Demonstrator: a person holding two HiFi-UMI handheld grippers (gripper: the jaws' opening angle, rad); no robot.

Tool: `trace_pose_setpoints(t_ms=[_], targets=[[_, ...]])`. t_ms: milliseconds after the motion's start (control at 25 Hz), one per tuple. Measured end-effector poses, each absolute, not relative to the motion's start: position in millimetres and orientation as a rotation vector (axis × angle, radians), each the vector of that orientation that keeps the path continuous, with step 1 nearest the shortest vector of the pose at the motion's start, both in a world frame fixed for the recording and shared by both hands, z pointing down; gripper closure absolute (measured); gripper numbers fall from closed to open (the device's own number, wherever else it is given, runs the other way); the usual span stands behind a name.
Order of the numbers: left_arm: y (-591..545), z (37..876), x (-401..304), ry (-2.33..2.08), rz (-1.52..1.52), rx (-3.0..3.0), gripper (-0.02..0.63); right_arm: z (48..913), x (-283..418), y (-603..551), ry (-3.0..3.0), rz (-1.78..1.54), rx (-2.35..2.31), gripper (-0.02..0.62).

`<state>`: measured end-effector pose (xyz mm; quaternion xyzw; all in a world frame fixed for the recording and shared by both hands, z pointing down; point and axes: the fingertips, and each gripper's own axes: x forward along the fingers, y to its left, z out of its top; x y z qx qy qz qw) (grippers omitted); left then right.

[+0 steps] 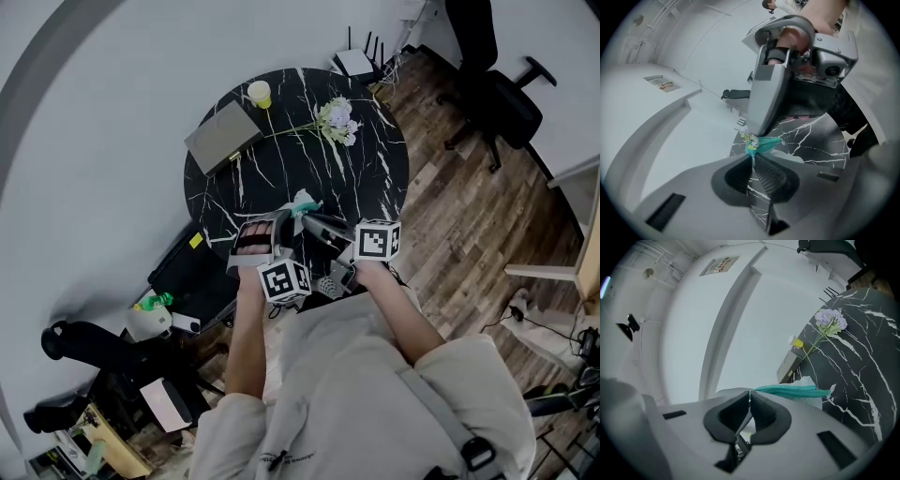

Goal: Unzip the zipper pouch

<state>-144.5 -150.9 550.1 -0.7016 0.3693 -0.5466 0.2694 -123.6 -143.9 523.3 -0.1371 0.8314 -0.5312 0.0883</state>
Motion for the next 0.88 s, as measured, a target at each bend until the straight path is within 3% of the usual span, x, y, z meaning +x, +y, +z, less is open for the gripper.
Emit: trace_pose_setpoints(t_ms=[320,680,800,880], targets=[[-152.8,547.0,-147.1,1.029,-1.46,-1.915,0.571,528.5,-119.8,-143.6,2.433,-1.625,-0.393,0.587],[-146.9,548.0,-141.5,1.035,-1.442,-1.949,0.571,524.6,-121.5,-139.7,2.303,-1.67,-0.282,0.525],[-146.0,547.0,-138.7,1.043,-1.43,-1.966,0.571,530.7,-119.1,-141.9,2.285,-1.689,-0.324,0.591],[-145.6,547.2,-137.0,1.061,-1.404,-2.017,0.571,531.4,-116.9,-143.2,2.297,-1.681,-0.343,0.592]])
